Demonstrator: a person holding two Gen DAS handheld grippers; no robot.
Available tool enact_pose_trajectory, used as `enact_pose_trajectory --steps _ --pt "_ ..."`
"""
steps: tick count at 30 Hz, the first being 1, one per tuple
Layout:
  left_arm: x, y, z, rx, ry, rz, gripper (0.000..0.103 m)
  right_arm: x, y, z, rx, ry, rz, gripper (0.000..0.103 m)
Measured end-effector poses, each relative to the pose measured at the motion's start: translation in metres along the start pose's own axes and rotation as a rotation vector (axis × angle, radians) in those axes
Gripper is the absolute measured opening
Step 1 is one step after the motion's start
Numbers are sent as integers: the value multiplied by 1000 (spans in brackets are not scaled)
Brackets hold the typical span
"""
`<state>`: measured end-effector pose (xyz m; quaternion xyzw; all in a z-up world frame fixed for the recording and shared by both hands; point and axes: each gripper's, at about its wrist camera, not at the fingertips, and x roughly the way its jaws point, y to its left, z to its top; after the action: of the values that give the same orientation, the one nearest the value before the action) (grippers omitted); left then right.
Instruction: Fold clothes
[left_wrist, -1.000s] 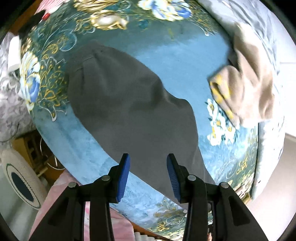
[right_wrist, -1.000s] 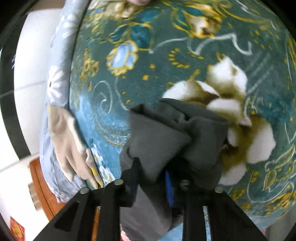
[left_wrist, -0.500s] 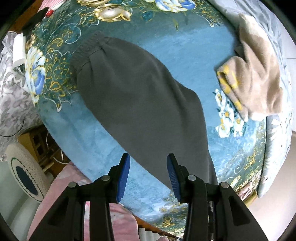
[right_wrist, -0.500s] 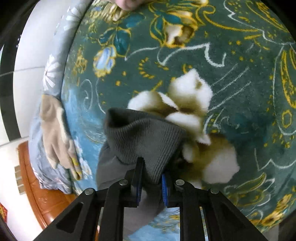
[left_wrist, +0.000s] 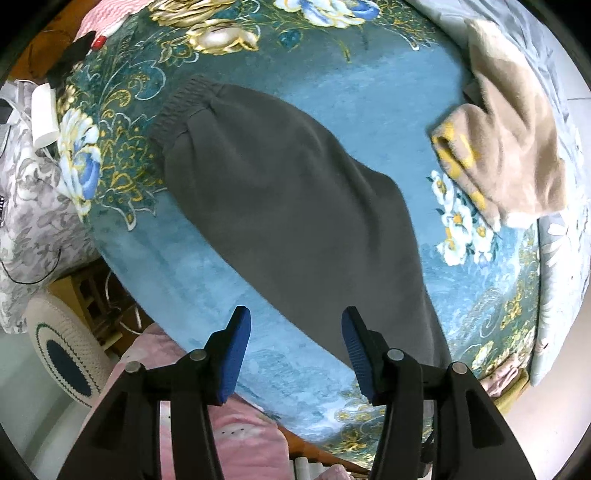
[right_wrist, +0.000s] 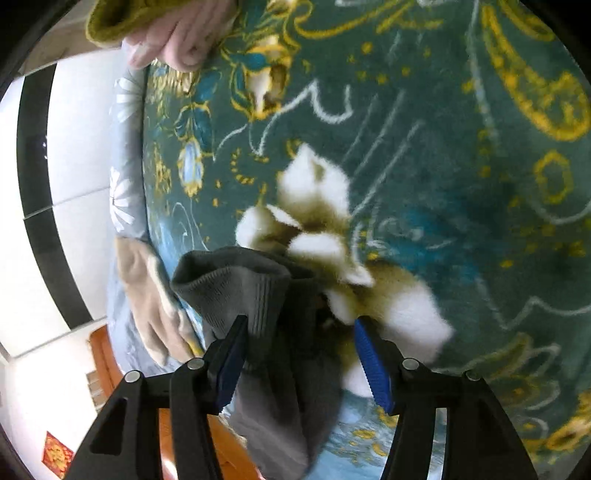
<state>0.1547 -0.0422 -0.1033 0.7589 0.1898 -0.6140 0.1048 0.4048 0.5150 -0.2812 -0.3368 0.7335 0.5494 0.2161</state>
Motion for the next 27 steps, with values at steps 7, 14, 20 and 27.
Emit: enact_pose_trajectory --steps 7,14,20,27 --pt "-2 5 -5 5 -7 16 52 12 32 -1 -48 -20 -23 35" --pt "-11 10 -5 -4 -22 -32 52 2 66 -9 -87 -61 -26 16" --pt "-14 38 -1 -67 -36 -69 53 -26 150 -61 -447 -98 -84 13" --pt "-20 81 19 -144 -52 -132 53 -23 238 -193 -1057 -66 -172 13"
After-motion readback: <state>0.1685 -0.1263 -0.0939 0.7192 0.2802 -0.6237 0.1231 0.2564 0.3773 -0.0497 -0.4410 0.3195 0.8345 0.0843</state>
